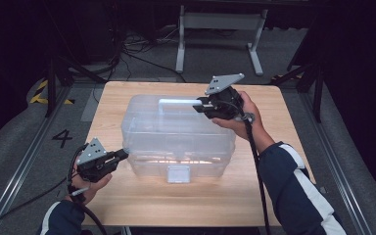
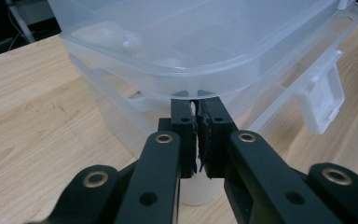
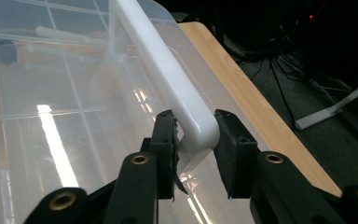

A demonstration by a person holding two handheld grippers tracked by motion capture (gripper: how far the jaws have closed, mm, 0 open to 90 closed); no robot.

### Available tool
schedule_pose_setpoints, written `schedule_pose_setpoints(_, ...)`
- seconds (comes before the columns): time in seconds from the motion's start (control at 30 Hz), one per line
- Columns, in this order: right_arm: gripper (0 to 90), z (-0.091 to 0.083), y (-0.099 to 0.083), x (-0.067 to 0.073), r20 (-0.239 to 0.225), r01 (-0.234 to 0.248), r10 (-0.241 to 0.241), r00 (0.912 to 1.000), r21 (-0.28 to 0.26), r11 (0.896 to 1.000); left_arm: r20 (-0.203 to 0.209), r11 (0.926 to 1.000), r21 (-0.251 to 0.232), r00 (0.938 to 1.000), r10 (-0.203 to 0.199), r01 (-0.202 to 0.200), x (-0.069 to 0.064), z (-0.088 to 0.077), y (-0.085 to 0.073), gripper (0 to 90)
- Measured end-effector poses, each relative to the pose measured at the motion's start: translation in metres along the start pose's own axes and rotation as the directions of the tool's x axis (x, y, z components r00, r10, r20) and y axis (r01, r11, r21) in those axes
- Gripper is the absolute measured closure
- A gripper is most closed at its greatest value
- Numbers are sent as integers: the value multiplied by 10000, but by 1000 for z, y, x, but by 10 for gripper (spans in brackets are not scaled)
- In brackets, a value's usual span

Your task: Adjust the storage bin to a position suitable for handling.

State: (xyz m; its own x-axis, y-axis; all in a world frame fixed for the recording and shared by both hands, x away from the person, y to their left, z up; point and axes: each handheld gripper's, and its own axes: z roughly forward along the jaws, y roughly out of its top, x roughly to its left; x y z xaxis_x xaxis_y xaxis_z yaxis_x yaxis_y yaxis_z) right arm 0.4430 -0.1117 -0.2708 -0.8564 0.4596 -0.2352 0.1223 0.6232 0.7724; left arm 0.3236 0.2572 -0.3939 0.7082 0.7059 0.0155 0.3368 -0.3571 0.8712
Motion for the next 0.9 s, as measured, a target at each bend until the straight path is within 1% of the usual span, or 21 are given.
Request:
schedule_pose_setpoints(0.07, 635, -5, -2, 1, 303, 51, -52, 9995, 19, 10000, 9, 10000, -36, 10000, 8, -8, 0, 0, 0, 875)
schedule_pose_setpoints(0.1, 631, -8, -3, 1, 410, 38, -36, 9992, -56, 10000, 9, 10000, 1, 10000, 22, -22, 0, 0, 1, 876)
schedule_pose_setpoints(0.17, 613, -17, -7, -1, 710, -39, 62, 9975, -334, 9994, -14, 10000, 13, 10000, 39, -39, -1, 0, 1, 883)
schedule_pose_setpoints(0.3, 588, -38, -18, -4, 1025, -140, 211, 9945, -698, 9975, -40, 9999, 31, 9999, 169, -168, -1, 0, 1, 889)
schedule_pose_setpoints(0.37, 577, -49, -27, -5, 1204, -131, 250, 9924, -981, 9951, -77, 9998, 54, 9998, 209, -209, -1, 0, 2, 889)
schedule_pose_setpoints(0.4, 573, -56, -34, -6, 1241, -225, 366, 9916, -1131, 9933, -88, 9998, 69, 9997, 209, -209, -1, 0, 3, 889)
schedule_pose_setpoints(0.43, 568, -59, -39, -7, 1295, -274, 427, 9907, -1179, 9926, -69, 9997, 63, 9997, 248, -247, -2, 0, 3, 893)
schedule_pose_setpoints(0.5, 556, -67, -51, -8, 1553, -326, 514, 9865, -1216, 9920, -94, 9995, 49, 9995, 313, -313, -2, -1, 4, 894)
schedule_pose_setpoints(0.6, 543, -77, -73, -10, 1630, -655, 882, 9827, -1396, 9880, -75, 9994, 42, 9994, 335, -335, -2, -1, 5, 895)
schedule_pose_setpoints(0.7, 536, -81, -93, -12, 1621, -874, 1091, 9807, -1358, 9869, -123, 9993, 5, 9992, 386, -386, -1, -2, 7, 895)
schedule_pose_setpoints(0.8, 531, -83, -112, -11, 1574, -1141, 1348, 9783, -1340, 9844, -162, 9992, -88, 9991, 393, -394, -1, -3, 10, 896)
schedule_pose_setpoints(0.83, 530, -82, -119, -11, 1566, -1148, 1347, 9784, -1300, 9848, -170, 9993, -128, 9993, 344, -347, -1, -3, 11, 897)
schedule_pose_setpoints(0.9, 529, -80, -129, -9, 1561, -1246, 1428, 9774, -1210, 9848, -200, 9991, -176, 9991, 387, -390, 0, -4, 12, 897)
